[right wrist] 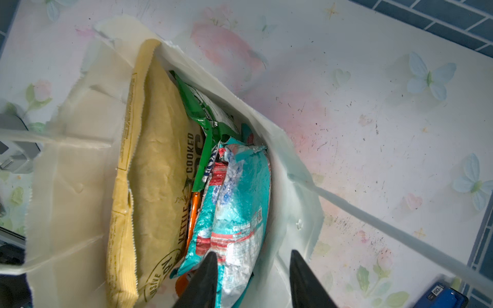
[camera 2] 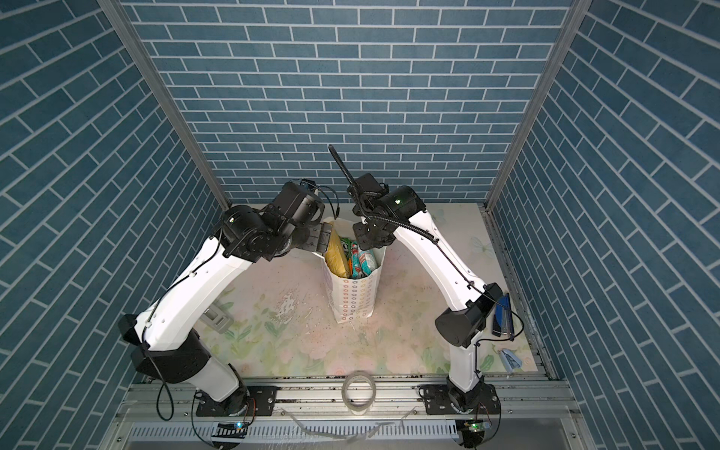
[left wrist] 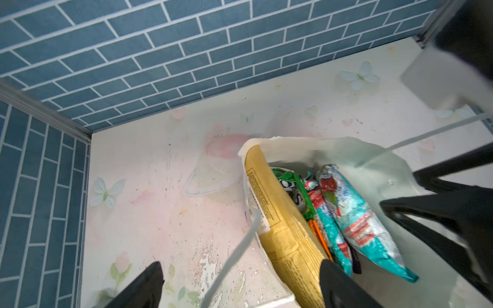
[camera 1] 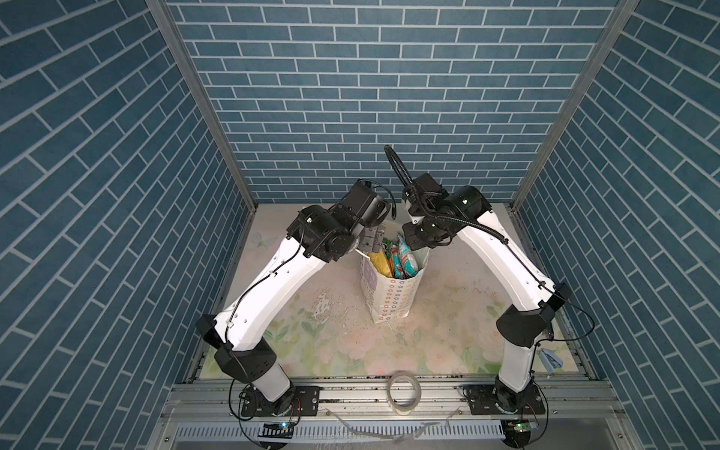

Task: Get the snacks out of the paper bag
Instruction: 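Move left gripper to the bag rim while right gripper reaches into the bag, then hold the bag rim with left gripper while right gripper grasps the teal packet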

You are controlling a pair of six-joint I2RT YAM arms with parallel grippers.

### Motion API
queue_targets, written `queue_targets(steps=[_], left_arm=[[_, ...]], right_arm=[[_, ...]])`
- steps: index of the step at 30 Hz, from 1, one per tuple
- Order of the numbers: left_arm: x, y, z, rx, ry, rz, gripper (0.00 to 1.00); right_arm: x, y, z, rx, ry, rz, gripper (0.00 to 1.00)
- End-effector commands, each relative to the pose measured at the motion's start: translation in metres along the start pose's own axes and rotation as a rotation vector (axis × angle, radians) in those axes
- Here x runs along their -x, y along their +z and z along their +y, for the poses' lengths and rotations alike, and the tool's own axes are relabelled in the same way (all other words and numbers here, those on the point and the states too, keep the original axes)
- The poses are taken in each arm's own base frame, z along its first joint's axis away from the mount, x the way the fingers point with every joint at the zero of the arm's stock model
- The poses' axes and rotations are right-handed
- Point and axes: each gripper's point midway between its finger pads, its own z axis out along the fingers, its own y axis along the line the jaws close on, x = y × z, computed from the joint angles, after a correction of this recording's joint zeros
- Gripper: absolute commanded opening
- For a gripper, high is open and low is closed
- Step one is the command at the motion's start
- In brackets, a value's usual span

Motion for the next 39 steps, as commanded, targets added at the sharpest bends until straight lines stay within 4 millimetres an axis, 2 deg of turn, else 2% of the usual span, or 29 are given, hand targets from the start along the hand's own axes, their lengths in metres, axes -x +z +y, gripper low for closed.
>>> queue_targets(steps=[1,6,8,10,14,19,27,39], left_arm=[[-0.015,0.018,0.012,0.003,-0.046,0.066,0.9],[-0.026,0.047,0.017,-0.03,-0.107,0.114,0.85],[-0.031,0.057,0.02,-0.031,-0.121,0.142,0.79],[-0.035,0.065,0.021,-0.04,-0.13,0.165,0.75],[-0.038,0.074,0.022,-0.058,-0.15,0.184,0.73],[-0.038,0.078,0.023,-0.098,-0.194,0.183,0.69],[-0.048,0.076,0.028,-0.123,-0.235,0.177,0.68],[-0.043,0.072,0.021,-0.18,-0.247,0.141,0.7]], right_arm=[[-0.002,0.009,0.0,0.018,0.004,0.029,0.45],[0.0,0.016,-0.004,0.031,0.01,0.043,0.45],[0.0,0.02,-0.006,0.036,0.013,0.058,0.45],[0.0,0.023,-0.007,0.04,0.014,0.069,0.45],[0.0,0.026,-0.009,0.048,0.016,0.081,0.45],[0.0,0.025,-0.009,0.07,0.027,0.088,0.44],[0.0,0.017,0.0,0.128,0.036,0.086,0.44],[-0.002,0.041,0.006,0.105,0.018,0.139,0.49]])
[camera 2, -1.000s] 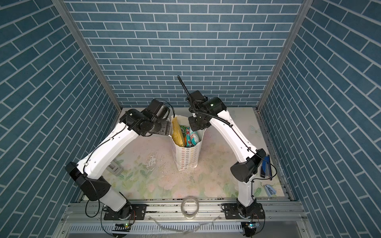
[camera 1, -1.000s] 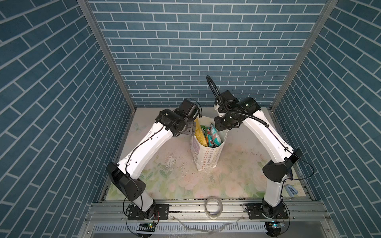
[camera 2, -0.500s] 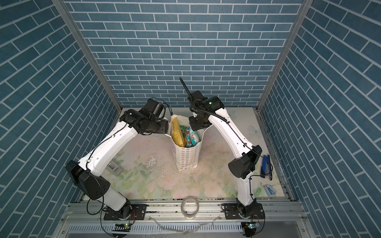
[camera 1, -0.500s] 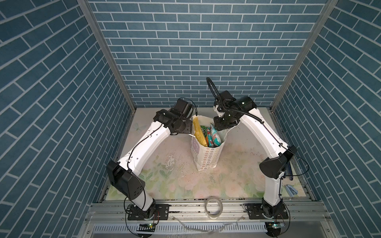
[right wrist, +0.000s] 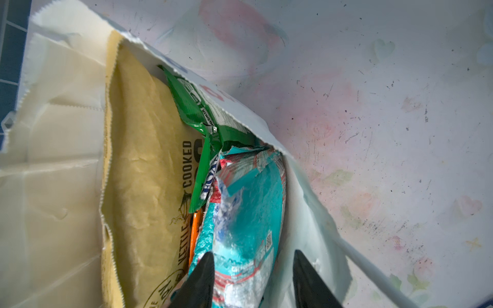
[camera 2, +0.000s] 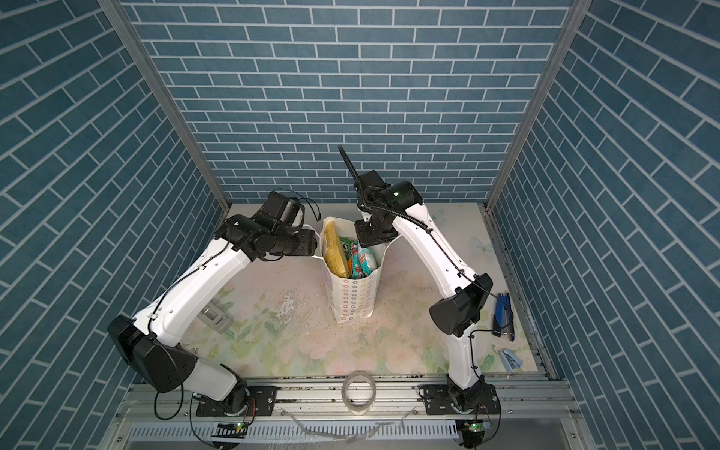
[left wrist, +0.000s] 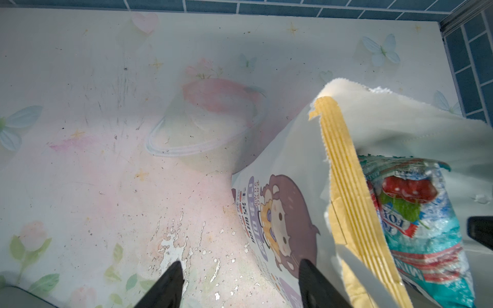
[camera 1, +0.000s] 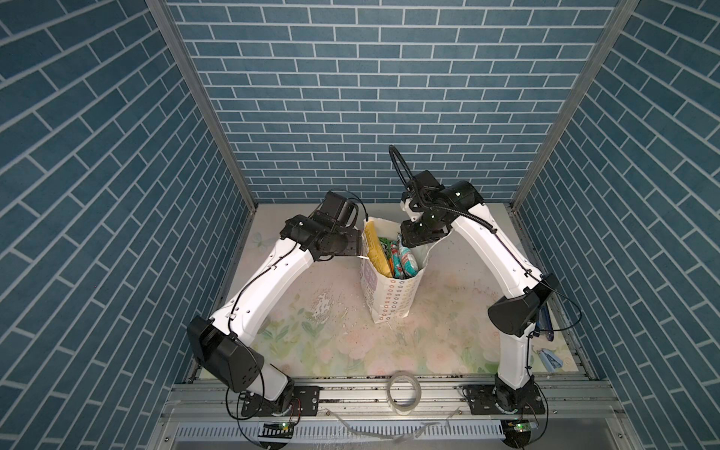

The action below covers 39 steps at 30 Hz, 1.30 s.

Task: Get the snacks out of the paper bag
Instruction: 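Hold the bag rim with left gripper while right gripper grasps the teal packet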

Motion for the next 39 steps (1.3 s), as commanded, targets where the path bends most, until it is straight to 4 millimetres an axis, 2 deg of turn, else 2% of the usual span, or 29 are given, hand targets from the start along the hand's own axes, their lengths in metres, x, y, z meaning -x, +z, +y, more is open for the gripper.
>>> queue_targets(steps=[1,10,12,20,24,28,39], left_arm=[[0.004,-0.003,-0.003,-0.027,-0.006,-0.018,0.7],[0.009,-0.008,-0.005,-0.046,0.0,-0.033,0.72],[0.008,-0.008,-0.004,-0.045,0.001,-0.033,0.72],[0.009,-0.015,0.001,-0.038,0.003,-0.046,0.72],[0.011,-0.023,0.003,-0.036,0.009,-0.057,0.72],[0.013,-0.027,0.003,-0.04,0.016,-0.062,0.74],[0.018,-0.035,-0.003,-0.073,0.019,-0.084,0.75]], right_arm=[[-0.004,0.009,0.001,-0.014,-0.02,0.041,0.49],[-0.003,0.025,-0.001,-0.084,-0.045,0.068,0.48],[-0.004,0.028,-0.003,-0.101,-0.051,0.076,0.44],[-0.005,0.032,-0.005,-0.121,-0.052,0.088,0.16],[-0.001,0.024,-0.001,-0.109,-0.056,0.06,0.0],[0.004,0.012,0.006,-0.074,-0.059,0.021,0.0],[0.029,-0.037,0.026,0.04,-0.076,-0.173,0.0]])
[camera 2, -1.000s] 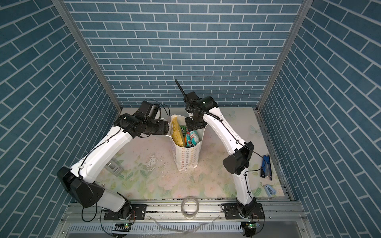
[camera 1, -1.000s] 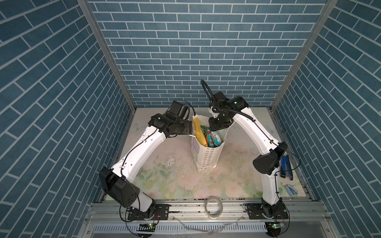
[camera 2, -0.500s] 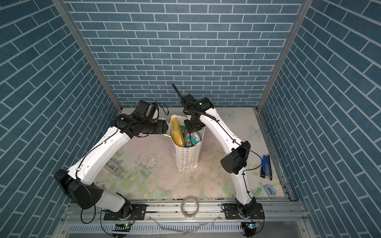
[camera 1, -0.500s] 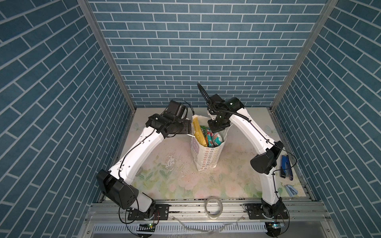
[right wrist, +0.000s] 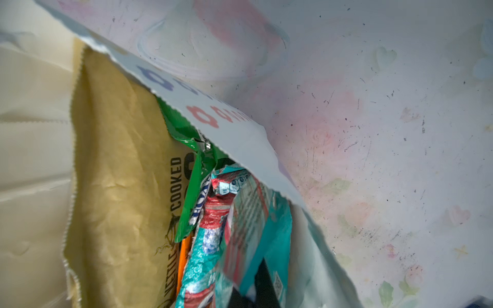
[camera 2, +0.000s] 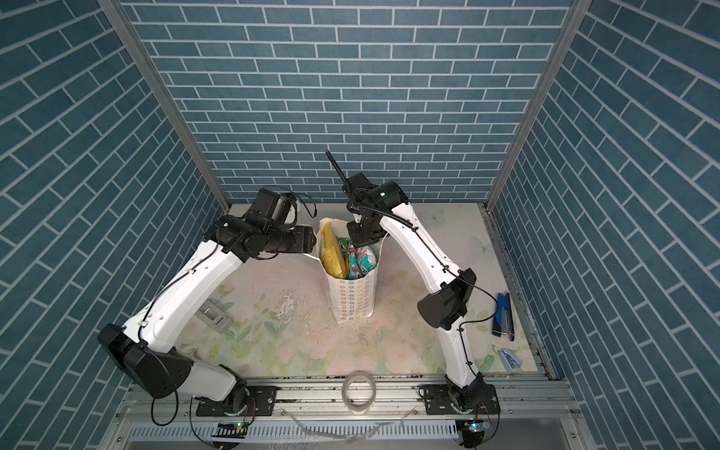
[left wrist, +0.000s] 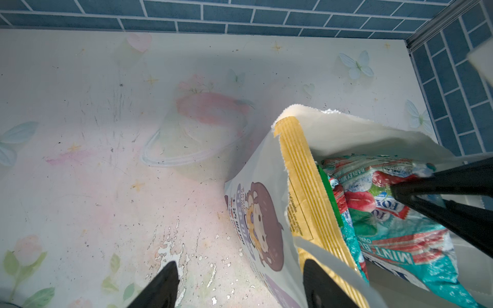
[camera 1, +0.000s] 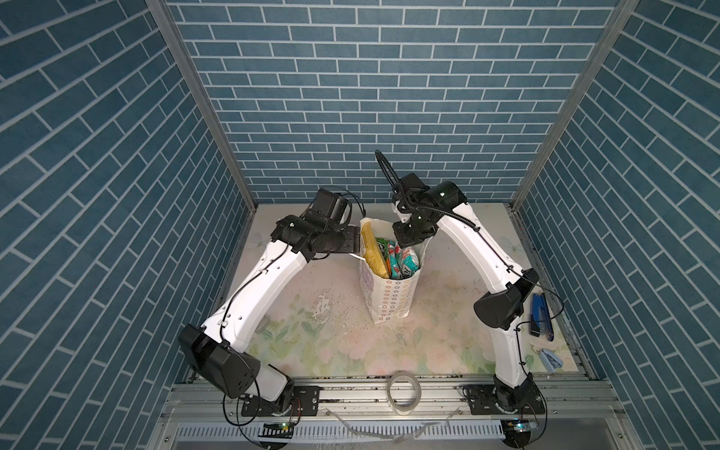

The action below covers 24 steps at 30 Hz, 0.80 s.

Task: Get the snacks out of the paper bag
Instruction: 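Hold the bag rim with left gripper while right gripper grasps the teal packet, then lift the teal packet out of the bag with the right gripper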

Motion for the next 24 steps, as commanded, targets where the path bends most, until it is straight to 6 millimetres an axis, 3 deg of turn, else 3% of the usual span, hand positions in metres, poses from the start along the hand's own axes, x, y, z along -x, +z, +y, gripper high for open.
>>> queue_targets(steps=[1,8,15,24], left_arm=[[0.01,-0.018,-0.003,-0.024,0.007,-0.043,0.75],[0.014,-0.023,-0.005,-0.031,0.012,-0.052,0.76],[0.016,-0.027,-0.005,-0.034,0.015,-0.063,0.76],[0.014,-0.032,0.0,-0.025,0.016,-0.065,0.77]], right_arm=[[0.022,-0.054,0.013,0.084,-0.03,-0.188,0.0],[0.037,-0.087,0.025,0.165,-0.042,-0.297,0.0],[0.047,-0.13,0.023,0.224,-0.033,-0.414,0.0],[0.061,-0.206,-0.006,0.311,0.049,-0.632,0.0]])
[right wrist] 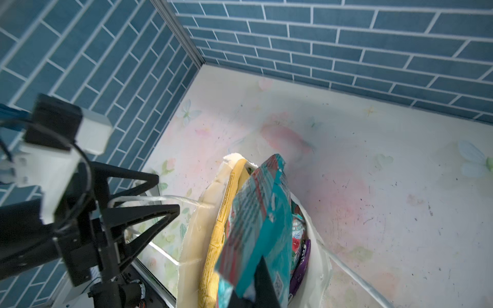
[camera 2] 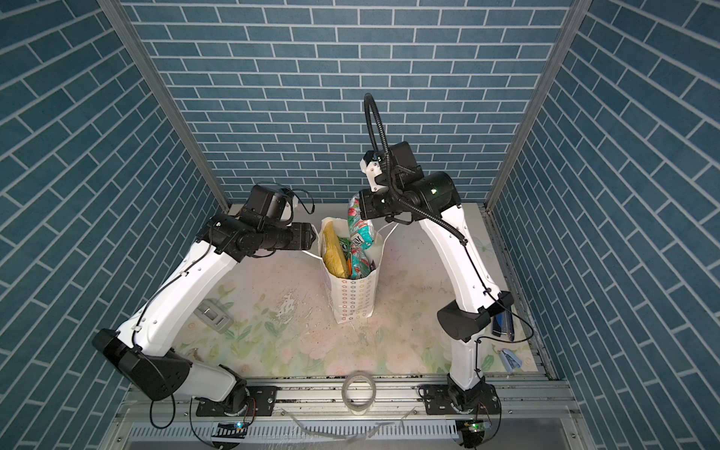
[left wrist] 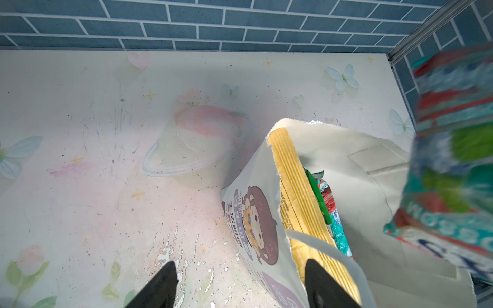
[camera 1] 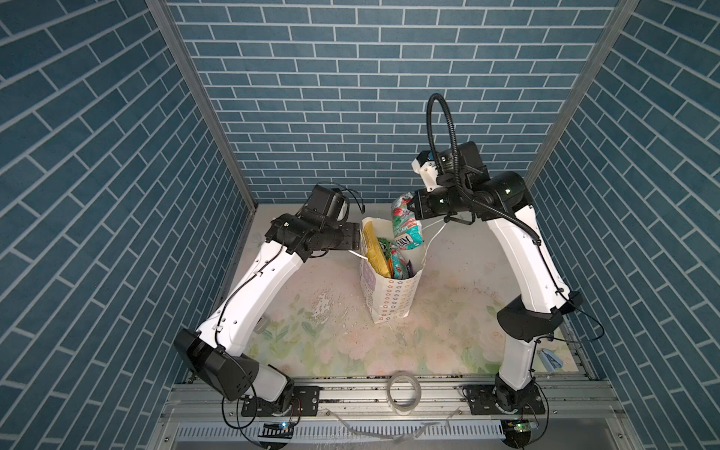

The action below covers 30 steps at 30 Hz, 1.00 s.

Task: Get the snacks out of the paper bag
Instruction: 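Lift the teal packet out of the bag with the right gripper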

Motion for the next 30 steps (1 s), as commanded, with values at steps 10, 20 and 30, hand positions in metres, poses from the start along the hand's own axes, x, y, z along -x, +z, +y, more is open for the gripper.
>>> queue_targets(steps=[10,20,30], left_arm=[[0.009,-0.028,0.008,0.007,0.008,-0.056,0.77],[0.01,-0.045,0.02,0.059,0.031,-0.092,0.77],[0.017,-0.066,0.02,0.05,0.039,-0.131,0.77]], right_arm=[[0.068,-0.115,-0.022,0.061,0.072,-0.379,0.0],[0.038,-0.157,-0.14,-0.438,0.207,-0.377,0.0],[-0.075,-0.07,-0.221,-0.533,0.401,-0.041,0.0]])
